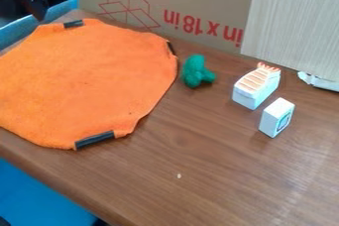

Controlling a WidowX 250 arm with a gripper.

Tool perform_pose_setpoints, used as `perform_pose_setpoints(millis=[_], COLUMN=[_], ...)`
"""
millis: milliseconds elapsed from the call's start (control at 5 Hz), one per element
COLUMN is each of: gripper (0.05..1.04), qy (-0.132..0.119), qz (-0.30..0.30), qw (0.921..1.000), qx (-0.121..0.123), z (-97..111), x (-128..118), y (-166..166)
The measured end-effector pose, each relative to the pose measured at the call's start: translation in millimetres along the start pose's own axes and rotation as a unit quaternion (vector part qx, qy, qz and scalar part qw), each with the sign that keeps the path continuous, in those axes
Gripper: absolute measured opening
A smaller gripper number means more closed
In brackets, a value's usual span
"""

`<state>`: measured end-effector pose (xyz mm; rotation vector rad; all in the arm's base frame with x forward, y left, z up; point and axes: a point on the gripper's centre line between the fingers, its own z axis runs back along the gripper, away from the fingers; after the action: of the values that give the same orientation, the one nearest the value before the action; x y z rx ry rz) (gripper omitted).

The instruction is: Fold the cloth from top right to bottom left

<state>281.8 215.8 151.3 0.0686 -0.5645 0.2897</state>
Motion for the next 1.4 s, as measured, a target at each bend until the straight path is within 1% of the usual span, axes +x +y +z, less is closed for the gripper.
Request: perform_pose_setpoints(millis=[200,400,600,800,1000,1200,1400], gripper=[1.001,1.001,1.001,1.001,1.001,1.001,1.001], qy=[0.006,0.003,0.008,0.002,0.01,0.002,-0.006], qz=[-0.033,-0.025,-0.027,-0.031,-0.006,0.025,0.073], qw=[0.9994,0.9996,0.9994,0.999,0.9993,0.9996,0.9967], qx=[-0.012,-0.009,-0.018,-0.033,-0.035,-0.014,0.036], z=[-6,-6,-5,-6,-15,-16,-23], x=[-9,-11,-13,-13,-15,-4,2], y=[-3,2,0,-5,-21,-45,-62])
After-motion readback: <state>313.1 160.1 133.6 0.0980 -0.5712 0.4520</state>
